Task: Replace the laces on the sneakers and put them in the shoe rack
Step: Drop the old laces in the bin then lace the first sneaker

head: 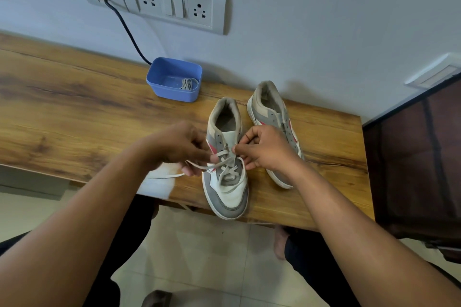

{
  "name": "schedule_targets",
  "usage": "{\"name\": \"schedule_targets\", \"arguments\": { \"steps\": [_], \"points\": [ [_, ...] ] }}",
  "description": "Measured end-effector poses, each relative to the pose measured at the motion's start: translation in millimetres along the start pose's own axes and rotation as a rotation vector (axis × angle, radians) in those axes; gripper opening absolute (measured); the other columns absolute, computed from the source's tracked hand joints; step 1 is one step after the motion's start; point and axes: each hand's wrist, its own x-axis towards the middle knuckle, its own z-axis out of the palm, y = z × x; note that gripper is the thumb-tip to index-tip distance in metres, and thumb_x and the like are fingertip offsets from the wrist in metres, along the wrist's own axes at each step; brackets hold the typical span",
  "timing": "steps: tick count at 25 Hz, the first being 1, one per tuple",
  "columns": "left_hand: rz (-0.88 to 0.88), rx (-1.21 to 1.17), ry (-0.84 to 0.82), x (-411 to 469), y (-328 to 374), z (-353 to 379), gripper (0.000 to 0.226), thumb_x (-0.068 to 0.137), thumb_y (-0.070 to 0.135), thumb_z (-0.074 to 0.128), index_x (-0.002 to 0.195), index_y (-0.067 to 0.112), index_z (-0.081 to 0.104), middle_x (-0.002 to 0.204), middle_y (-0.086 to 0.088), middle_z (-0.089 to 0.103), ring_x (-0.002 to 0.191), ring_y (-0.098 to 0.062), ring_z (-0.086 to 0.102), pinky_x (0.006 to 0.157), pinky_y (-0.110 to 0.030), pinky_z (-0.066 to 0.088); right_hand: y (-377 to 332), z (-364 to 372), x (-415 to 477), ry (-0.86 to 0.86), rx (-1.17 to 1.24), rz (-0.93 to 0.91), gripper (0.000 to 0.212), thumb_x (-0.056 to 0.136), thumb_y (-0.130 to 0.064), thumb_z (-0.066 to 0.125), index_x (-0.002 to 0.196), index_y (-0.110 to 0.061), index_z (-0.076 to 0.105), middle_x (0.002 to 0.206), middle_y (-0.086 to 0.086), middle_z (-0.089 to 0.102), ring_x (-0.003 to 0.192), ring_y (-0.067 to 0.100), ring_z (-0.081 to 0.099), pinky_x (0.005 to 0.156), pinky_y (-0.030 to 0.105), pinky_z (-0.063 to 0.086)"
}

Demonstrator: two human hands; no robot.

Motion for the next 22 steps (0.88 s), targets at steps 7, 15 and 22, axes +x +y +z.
{"name": "schedule_targets", "arguments": {
  "steps": [7, 15, 22],
  "points": [
    [-0.042, -0.031, -0.086, -2, 6, 12, 0.041, 0.097, 0.039, 0.066, 0.094, -0.001, 0.076, 0.082, -0.015, 0.078, 0.068, -0.02, 0.073, 0.062, -0.029, 0.06, 1, 0, -1, 0.004, -0.005, -0.01, 0.021, 0.087, -0.01, 0.083, 0.099, -0.002, 0.068, 0.08, 0.016, 0.076, 0.069, 0.023, 0.076, 0.067, 0.039, 0.067],
    [0.012, 0.129, -0.041, -7, -1, -2, 0.027, 0.095, 0.029, 0.071, 0.087, 0.004, 0.077, 0.073, -0.009, 0.076, 0.065, -0.018, 0.071, 0.063, -0.029, 0.058, 1, 0, 0, 0.021, -0.043, -0.021, 0.02, 0.087, -0.013, 0.084, 0.097, -0.004, 0.069, 0.082, 0.016, 0.078, 0.069, 0.026, 0.078, 0.067, 0.04, 0.066],
    [-0.016, 0.257, -0.063, -4, -5, -14, 0.021, 0.097, 0.018, 0.069, 0.087, 0.002, 0.077, 0.068, -0.008, 0.074, 0.064, -0.019, 0.071, 0.063, -0.031, 0.058, 2, -1, 0, 0.022, -0.069, -0.026, 0.019, 0.086, -0.014, 0.085, 0.095, -0.007, 0.07, 0.08, 0.012, 0.078, 0.067, 0.019, 0.078, 0.055, 0.027, 0.059]
  ]
}}
